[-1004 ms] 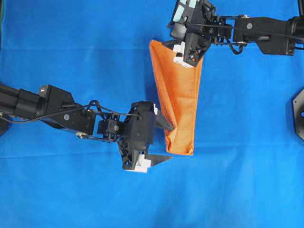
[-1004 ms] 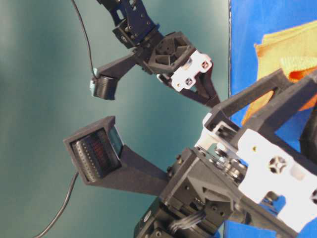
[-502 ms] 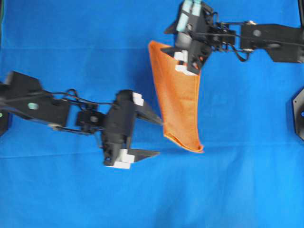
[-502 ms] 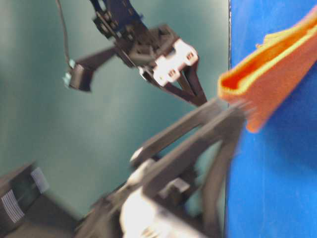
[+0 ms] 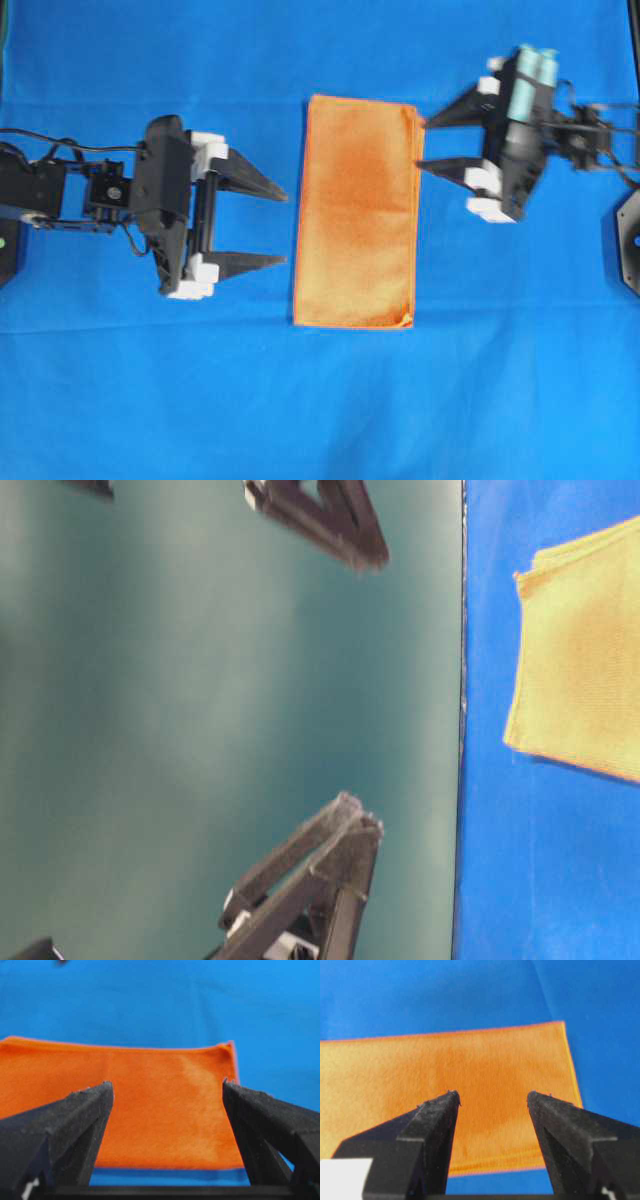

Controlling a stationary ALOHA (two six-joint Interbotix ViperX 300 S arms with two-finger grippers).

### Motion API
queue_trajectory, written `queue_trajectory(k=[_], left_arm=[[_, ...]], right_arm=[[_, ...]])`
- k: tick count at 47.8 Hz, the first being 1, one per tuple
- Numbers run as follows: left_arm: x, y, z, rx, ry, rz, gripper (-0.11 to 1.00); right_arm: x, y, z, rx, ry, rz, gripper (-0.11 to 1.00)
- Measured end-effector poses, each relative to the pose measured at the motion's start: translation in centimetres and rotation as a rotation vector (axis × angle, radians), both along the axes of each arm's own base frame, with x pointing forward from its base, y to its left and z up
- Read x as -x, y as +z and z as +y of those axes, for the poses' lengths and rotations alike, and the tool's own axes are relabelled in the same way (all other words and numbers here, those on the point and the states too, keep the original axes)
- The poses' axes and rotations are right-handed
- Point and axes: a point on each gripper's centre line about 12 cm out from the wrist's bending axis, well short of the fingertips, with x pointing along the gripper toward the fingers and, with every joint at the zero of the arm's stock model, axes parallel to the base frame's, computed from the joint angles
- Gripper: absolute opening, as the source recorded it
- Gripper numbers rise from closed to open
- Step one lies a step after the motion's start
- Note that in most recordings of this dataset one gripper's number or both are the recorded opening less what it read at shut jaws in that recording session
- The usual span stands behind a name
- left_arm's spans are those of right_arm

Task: Fold the orange towel.
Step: 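Lay the towel down vertically, release, and retract both grippers outward, then move both grippers to the top corners of the strip and grasp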

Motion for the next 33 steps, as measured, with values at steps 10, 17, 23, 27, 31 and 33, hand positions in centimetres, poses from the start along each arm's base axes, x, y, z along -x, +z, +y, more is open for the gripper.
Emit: queue_trajectory(k=[10,17,23,27,31,33], left_arm=[[2.1,-0.4,1.5,0.001,0.047,-0.002,0.84],[3.6,-0.6,1.7,-0.001,0.054,-0.012,0.84],[4.5,-0.7,1.7,0.001,0.057,-0.034,0.84],[4.7,-0.6,1.7,0.000,0.056,-0.046,0.84],[4.7,-0.7,1.7,0.000,0.056,-0.048,0.84],[4.7,-0.6,1.7,0.000,0.056,-0.049,0.84]], right_arm=[[3.7,-0.4,1.6,-0.037,0.019,-0.082,0.60],[5.2,-0.8,2.3,-0.048,0.042,-0.140,0.60],[5.6,-0.8,2.5,-0.049,0.056,-0.172,0.60],[5.5,-0.8,2.5,-0.050,0.058,-0.175,0.60],[5.5,-0.7,2.5,-0.050,0.059,-0.178,0.60],[5.5,-0.8,2.5,-0.050,0.058,-0.178,0.60]])
